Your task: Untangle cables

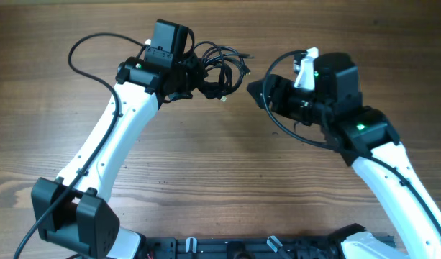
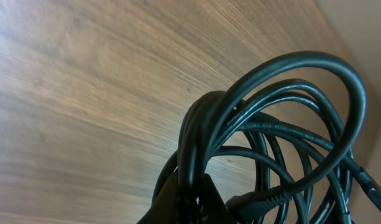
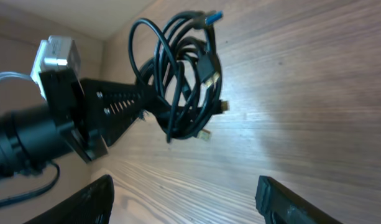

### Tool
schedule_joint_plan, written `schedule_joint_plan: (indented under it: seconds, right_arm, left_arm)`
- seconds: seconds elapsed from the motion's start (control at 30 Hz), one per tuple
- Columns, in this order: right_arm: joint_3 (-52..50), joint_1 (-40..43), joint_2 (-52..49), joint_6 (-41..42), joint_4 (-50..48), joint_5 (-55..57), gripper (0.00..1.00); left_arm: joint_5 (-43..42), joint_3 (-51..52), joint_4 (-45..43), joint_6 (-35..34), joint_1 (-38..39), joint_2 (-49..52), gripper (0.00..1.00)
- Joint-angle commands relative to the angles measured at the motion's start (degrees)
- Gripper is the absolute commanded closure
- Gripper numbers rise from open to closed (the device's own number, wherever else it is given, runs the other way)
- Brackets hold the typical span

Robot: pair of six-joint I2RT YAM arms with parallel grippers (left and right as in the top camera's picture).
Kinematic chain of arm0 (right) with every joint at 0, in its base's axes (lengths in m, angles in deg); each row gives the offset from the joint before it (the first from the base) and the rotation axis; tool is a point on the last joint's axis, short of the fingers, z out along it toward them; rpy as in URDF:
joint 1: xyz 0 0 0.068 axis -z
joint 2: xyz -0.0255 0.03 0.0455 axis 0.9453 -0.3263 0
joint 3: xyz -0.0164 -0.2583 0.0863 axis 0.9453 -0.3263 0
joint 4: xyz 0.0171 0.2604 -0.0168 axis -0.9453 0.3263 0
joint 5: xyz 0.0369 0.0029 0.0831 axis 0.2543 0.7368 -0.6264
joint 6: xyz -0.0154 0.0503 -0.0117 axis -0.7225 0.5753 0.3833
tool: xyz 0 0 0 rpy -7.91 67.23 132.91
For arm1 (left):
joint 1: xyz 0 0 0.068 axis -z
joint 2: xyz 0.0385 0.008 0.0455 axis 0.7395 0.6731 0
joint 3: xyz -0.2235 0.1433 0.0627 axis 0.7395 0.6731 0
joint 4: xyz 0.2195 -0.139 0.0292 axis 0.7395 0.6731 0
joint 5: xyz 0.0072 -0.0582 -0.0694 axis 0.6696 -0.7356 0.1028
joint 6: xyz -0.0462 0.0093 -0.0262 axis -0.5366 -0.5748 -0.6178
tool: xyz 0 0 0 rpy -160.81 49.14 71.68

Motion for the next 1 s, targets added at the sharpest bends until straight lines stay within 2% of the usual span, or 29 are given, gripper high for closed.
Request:
schedule_joint_plan:
  seconds: [0.0, 0.13, 0.17, 0.33, 0.37, 0.43, 0.57, 0.7, 0.83, 0.9, 0.97]
  right_arm:
    - [0.5, -1.9, -4.0, 7.2, -3.6, 2.4, 0.26]
    - [0.5, -5.0, -10.0, 8.3, -7.5, 2.5, 0.29]
    - [0.5, -5.6, -11.9, 8.5, -7.8, 3.3, 0.32]
    - [0.5, -5.7, -19.0, 9.4, -9.0, 8.1, 0.63]
    - [0.5, -5.7, -20.2, 9.4, -9.2, 8.6, 0.68]
    - [0.5, -5.7, -21.6, 9.4, -9.3, 10.6, 0.71]
    - [0.5, -5.6, -22.9, 7.3, -12.2, 13.4, 0.76]
    - [0.5, -4.8, -23.3, 4.7, -12.5, 12.6, 0.80]
    - [0.5, -1.4, -23.3, -0.5, -12.5, 5.5, 0.84]
    - [0.5, 0.9, -23.3, -5.9, -12.8, -0.8, 0.85]
    - [0.5, 3.3, -23.3, -15.0, -12.6, -8.9, 0.87]
  left_arm:
    - [-5.8, -1.0, 0.0, -8.9, 0.2, -0.9, 0.96]
    - [-6.8, -1.0, 0.2, -9.0, 0.3, -0.9, 0.96]
    - [-7.4, -1.0, 0.3, -9.1, 0.3, -0.9, 0.96]
    - [-10.4, -1.0, 0.3, -8.5, 0.3, -0.9, 0.96]
    - [-11.1, -1.0, 0.3, -8.0, 0.3, -0.9, 0.96]
    - [-13.9, -1.0, -0.7, -5.3, 0.2, -0.9, 0.96]
    - [-29.7, -1.0, -5.8, -1.4, -2.1, -0.9, 0.96]
    - [-52.7, -1.0, -15.9, -1.4, -8.2, -0.9, 0.96]
    - [-62.9, -1.0, -18.4, 0.8, -14.2, -0.9, 0.96]
    - [-64.9, -1.0, -18.4, 2.2, -17.2, -0.9, 0.96]
    - [-69.3, -1.0, -19.2, 5.8, -19.7, -0.8, 0.96]
